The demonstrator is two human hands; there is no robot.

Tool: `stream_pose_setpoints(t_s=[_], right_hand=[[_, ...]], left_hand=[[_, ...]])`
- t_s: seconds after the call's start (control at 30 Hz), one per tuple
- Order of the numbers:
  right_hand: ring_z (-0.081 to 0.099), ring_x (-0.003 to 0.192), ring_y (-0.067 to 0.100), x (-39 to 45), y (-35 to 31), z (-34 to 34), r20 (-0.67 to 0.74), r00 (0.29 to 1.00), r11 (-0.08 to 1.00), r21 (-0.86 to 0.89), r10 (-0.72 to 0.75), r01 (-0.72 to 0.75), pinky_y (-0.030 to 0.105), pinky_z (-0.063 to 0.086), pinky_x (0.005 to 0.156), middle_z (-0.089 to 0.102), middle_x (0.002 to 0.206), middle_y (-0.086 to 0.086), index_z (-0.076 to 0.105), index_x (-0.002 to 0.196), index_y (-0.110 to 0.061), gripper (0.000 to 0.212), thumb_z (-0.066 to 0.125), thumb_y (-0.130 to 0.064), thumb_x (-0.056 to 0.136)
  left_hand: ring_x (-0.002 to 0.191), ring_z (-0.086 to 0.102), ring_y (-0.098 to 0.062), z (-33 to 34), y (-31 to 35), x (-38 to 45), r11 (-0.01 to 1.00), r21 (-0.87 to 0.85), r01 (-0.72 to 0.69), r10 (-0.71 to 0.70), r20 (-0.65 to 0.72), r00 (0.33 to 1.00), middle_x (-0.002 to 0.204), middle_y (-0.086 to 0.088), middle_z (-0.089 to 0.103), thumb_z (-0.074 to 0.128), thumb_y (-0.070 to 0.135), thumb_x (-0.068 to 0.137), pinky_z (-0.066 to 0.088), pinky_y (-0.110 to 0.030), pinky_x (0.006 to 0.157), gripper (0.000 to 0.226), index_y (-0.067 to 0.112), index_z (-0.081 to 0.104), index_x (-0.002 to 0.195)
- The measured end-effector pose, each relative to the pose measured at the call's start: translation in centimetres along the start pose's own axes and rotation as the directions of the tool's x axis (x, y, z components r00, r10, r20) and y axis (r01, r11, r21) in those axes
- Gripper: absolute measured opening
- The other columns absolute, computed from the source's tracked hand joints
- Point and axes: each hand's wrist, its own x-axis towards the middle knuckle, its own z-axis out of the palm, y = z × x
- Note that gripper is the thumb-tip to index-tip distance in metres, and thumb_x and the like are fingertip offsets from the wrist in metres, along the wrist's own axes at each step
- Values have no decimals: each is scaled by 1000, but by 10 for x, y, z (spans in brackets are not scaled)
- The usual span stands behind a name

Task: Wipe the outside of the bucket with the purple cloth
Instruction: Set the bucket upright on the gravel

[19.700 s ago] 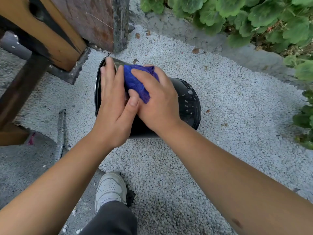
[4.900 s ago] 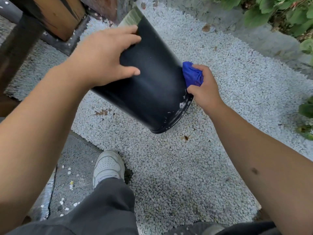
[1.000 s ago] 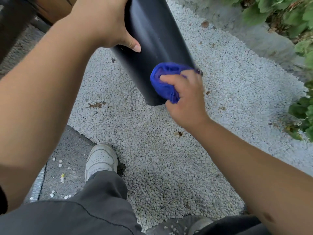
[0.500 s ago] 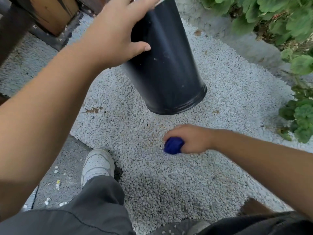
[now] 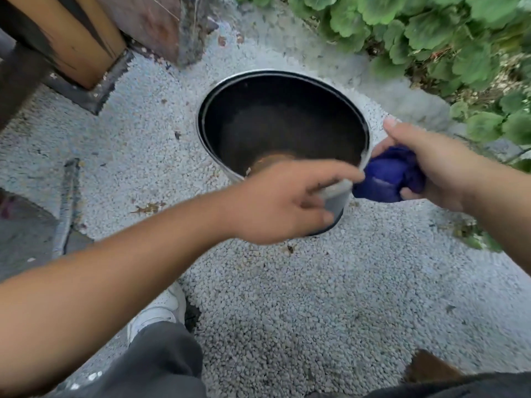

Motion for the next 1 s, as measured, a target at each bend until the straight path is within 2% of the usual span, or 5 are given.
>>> stream_pose_setpoints(t_s=[0.1,0.2,0.33,0.6,1.0], right_hand=[[37,54,22,-12,-1,12,55,998,975,-219,-26,38,26,28,48,53,70,17,66,80,-23,69,49,-86,57],[37,44,15,-16,4,13,56,998,922,-387,9,13,21,29,45,48,55,1,60,82,-15,82,54,-92,56],[34,33,13,-18,-4,15,103,988,852,-521,117,-46,20,25,44,42,39,-5,54,65,-16,70,53,-86,60],[25,26,14,-6,-16,17,-11,981,817,-553,191,-165,13,22,39,35,34,2,52,48,-12,36,63,-27,78],[55,59,31,66,-98,16,-168,950,539,-842,-262,0,29,37,50,57,63,21,61,67,0,37,57,-35,80]], left_hand=[[130,51,-15,12,-2,2,999,-3,-40,40,110,993,143,-2,51,66,1,90,50,-32,101,52,9,52,139],[105,68,-12,-18,-9,5,995,-69,-66,47,-250,967,115,1,68,66,16,85,55,-23,88,35,23,63,119],[106,60,-24,-95,-61,12,869,267,416,-73,-763,643,119,-9,63,63,29,90,44,-32,95,36,18,58,124],[82,53,-37,-124,-88,36,525,586,617,-255,-583,771,80,-14,51,56,17,85,39,-35,63,13,5,58,90],[69,41,-33,-146,-91,-3,587,394,707,-225,-760,610,63,-8,36,55,18,83,32,-35,62,28,9,38,63]])
